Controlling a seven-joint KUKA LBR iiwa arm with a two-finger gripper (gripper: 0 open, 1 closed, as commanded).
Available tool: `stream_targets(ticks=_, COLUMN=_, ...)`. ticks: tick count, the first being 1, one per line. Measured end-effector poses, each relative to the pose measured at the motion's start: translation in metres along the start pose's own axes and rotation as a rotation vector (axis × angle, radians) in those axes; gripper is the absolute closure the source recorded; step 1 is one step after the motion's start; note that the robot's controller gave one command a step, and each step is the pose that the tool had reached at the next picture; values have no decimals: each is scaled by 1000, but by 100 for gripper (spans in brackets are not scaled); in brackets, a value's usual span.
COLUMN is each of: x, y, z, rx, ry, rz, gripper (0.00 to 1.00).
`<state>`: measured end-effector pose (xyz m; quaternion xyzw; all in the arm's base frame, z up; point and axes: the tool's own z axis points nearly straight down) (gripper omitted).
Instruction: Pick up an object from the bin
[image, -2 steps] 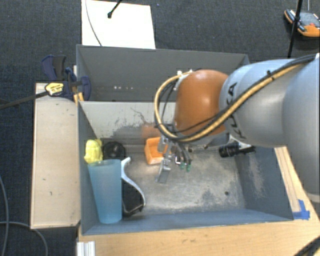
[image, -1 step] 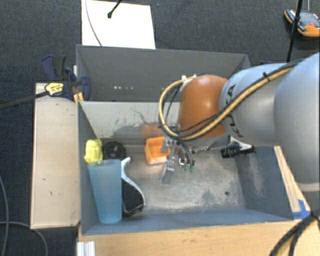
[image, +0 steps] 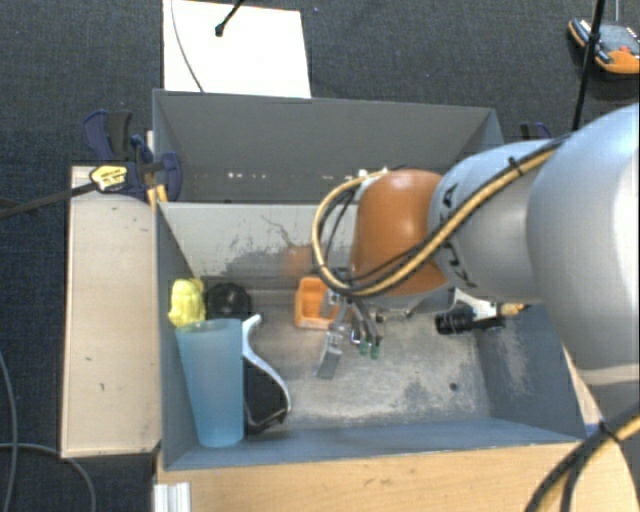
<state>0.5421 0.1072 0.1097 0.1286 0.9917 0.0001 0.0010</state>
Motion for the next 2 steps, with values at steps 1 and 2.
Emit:
stream_targets(ticks=1, x=-6, y=4, z=39, rx=-1, ry=0, rz=-149, gripper=100)
stream_targets(ticks=2, x=-6, y=4, z=39, rx=-1, ry=1, rz=-148, gripper=100)
